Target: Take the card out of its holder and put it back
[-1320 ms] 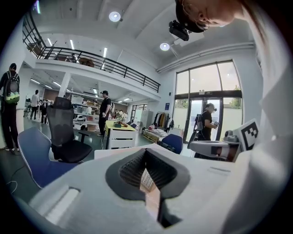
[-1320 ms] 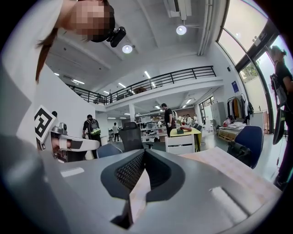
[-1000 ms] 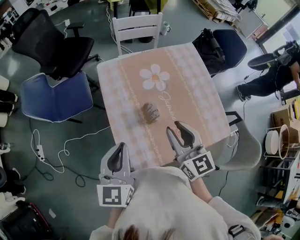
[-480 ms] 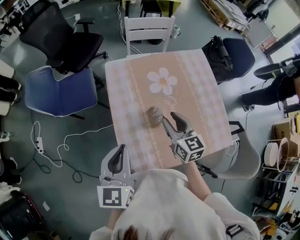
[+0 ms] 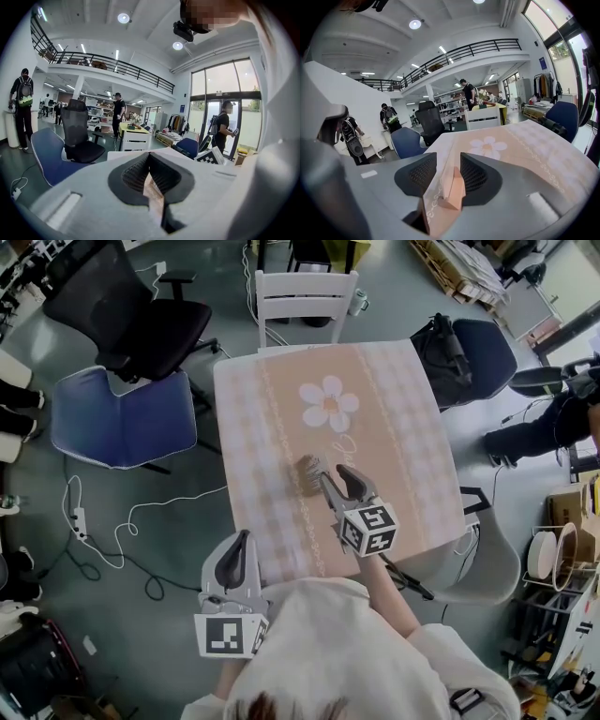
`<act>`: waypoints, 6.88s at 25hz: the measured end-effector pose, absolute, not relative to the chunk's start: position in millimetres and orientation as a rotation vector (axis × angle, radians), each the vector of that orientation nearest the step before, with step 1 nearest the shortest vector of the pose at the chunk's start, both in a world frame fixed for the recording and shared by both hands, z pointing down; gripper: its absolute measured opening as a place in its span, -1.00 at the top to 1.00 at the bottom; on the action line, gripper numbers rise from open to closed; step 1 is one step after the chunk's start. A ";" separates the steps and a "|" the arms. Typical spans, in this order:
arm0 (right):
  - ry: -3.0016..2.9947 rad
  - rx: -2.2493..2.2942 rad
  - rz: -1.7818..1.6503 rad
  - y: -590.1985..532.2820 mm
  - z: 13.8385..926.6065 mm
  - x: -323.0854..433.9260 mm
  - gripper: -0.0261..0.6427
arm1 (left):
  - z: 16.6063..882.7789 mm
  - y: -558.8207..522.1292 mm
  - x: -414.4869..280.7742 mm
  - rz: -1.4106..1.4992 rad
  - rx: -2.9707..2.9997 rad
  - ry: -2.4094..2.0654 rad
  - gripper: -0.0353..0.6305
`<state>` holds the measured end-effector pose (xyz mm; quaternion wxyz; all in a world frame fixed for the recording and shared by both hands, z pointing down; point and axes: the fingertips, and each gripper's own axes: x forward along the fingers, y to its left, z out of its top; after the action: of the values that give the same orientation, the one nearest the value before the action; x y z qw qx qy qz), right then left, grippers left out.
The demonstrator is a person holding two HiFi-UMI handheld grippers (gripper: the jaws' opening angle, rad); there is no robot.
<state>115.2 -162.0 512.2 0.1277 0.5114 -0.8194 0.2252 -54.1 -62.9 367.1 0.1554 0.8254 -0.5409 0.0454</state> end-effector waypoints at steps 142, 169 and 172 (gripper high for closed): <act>-2.605 1.782 0.248 16.8 342.4 133.3 0.88 | 332.3 -1.9 -38.0 0.079 2.561 -1.367 0.89; -2.610 1.778 0.300 9.8 344.8 112.3 0.88 | 346.4 -2.4 -58.1 0.147 2.579 -1.327 0.89; -2.609 1.776 0.300 8.5 343.0 112.4 0.88 | 343.7 -4.3 -58.4 0.140 2.580 -1.327 0.89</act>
<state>112.4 8.5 343.0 -0.0145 0.5602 -0.8228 0.0945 -58.4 -4.3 343.7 0.1184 0.8820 -0.4536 0.0478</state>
